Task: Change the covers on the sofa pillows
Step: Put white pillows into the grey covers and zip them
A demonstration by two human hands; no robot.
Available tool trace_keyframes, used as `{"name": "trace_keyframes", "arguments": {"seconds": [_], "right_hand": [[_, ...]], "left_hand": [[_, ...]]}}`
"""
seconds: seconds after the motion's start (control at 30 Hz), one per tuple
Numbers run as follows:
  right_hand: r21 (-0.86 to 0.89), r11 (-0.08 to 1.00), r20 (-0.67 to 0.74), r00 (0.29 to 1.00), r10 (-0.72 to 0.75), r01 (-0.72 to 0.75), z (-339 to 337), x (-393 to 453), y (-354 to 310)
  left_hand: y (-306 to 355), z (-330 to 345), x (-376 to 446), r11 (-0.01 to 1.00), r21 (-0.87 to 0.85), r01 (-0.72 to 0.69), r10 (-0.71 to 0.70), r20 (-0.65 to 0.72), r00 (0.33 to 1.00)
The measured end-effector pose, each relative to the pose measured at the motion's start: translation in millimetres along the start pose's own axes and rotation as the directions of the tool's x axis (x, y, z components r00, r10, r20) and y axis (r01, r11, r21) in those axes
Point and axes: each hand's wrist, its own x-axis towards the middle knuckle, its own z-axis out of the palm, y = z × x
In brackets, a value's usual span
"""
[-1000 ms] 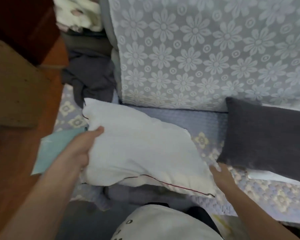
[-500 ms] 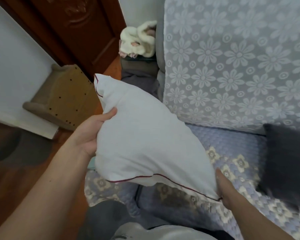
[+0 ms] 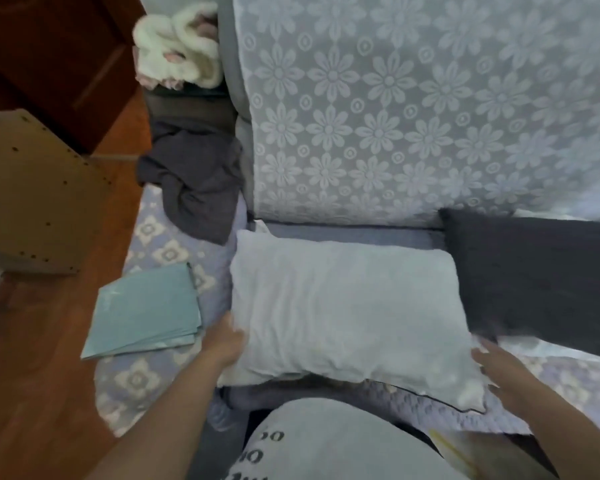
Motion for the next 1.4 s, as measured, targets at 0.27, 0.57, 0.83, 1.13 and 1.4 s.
{"name": "trace_keyframes", "arguments": {"seconds": [0.27, 0.57, 0.83, 1.13, 1.4], "right_hand": [[-0.315, 0.949, 0.118, 0.993, 0.008, 0.03, 68, 7, -66], [-0.289, 0.906, 0.259, 0.936, -0.238, 0.31, 186, 27, -234], [-0.252, 0.931, 0.32, 0.931, -0.177, 0.264, 259, 60, -231], [-0.264, 0.929, 0.222, 0.954, -0.204, 0.26, 216, 6, -225], [-0.297, 0.448, 0.353, 0.533, -0.769, 0.844, 197, -136, -233]], "left_hand": [[-15, -14, 44, 0.995, 0.034, 0.094, -0.097, 0.094, 0.991], [64, -82, 148, 0.99, -0.131, 0.051, -0.06, -0.071, 0.996], [56, -104, 278, 0.783, -0.603, 0.153, -0.234, -0.059, 0.97], [100, -153, 133, 0.427, -0.84, -0.336, -0.355, -0.497, 0.792], [150, -203, -104, 0.274, -0.68, -0.681, 0.269, -0.625, 0.732]]}}
